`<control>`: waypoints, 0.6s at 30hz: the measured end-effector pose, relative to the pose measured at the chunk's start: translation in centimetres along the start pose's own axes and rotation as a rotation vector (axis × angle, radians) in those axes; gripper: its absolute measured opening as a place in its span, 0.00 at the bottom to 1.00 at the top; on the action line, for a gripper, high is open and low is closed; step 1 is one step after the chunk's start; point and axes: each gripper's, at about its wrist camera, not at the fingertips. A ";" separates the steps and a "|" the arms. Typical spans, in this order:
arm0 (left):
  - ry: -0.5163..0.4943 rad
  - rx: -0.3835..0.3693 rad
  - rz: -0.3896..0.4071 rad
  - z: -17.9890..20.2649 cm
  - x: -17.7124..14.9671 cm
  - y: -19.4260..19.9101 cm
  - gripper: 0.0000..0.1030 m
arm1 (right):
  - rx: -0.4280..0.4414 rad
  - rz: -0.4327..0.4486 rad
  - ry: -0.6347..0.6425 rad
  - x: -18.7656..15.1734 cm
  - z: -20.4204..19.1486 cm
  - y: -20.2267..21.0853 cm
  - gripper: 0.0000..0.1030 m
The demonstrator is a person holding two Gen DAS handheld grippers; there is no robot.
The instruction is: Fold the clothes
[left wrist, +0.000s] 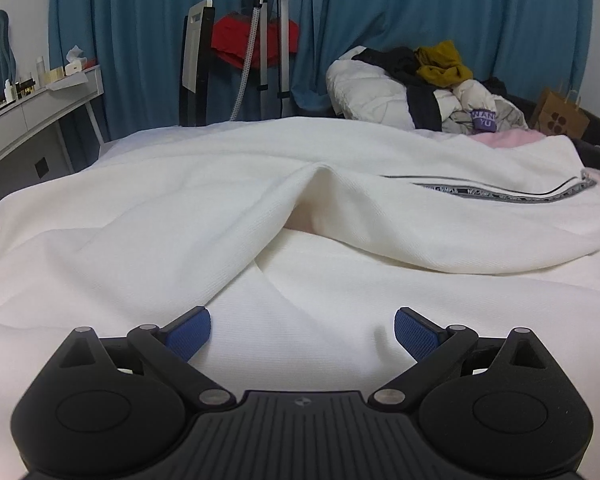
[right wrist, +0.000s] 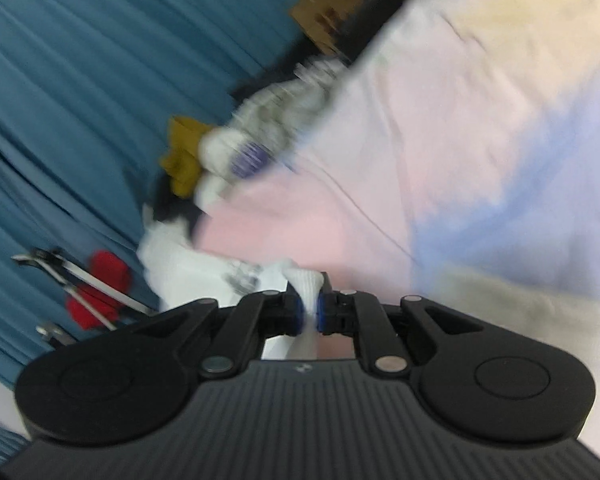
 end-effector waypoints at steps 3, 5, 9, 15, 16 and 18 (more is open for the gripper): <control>-0.002 0.008 0.005 -0.3 -0.1 0.2 0.97 | 0.010 0.051 0.015 0.8 -0.5 0.9 0.10; 0.000 0.006 -0.001 -0.4 -0.2 0.2 0.97 | -0.047 0.076 0.048 1.0 0.2 0.7 0.10; -0.004 0.003 -0.006 -0.5 -0.1 0.0 0.97 | -0.201 0.030 0.077 0.1 5.3 0.0 0.10; -0.043 0.017 -0.001 -0.2 -0.3 0.0 0.97 | -0.218 0.046 0.152 -0.6 4.1 0.7 0.11; -0.036 0.013 -0.004 -0.2 -0.3 0.0 0.97 | -0.225 0.041 0.175 -0.9 3.7 0.8 0.13; -0.014 -0.005 -0.005 -0.5 -0.1 0.1 0.97 | -0.229 0.030 0.202 -1.3 3.4 1.7 0.16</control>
Point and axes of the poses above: each gripper's, at about its wrist camera, not at the fingertips, and y roughly against the way its jaws point, z to its right, x to its top, and after that the axes turned 7 degrees about -y, right-handed
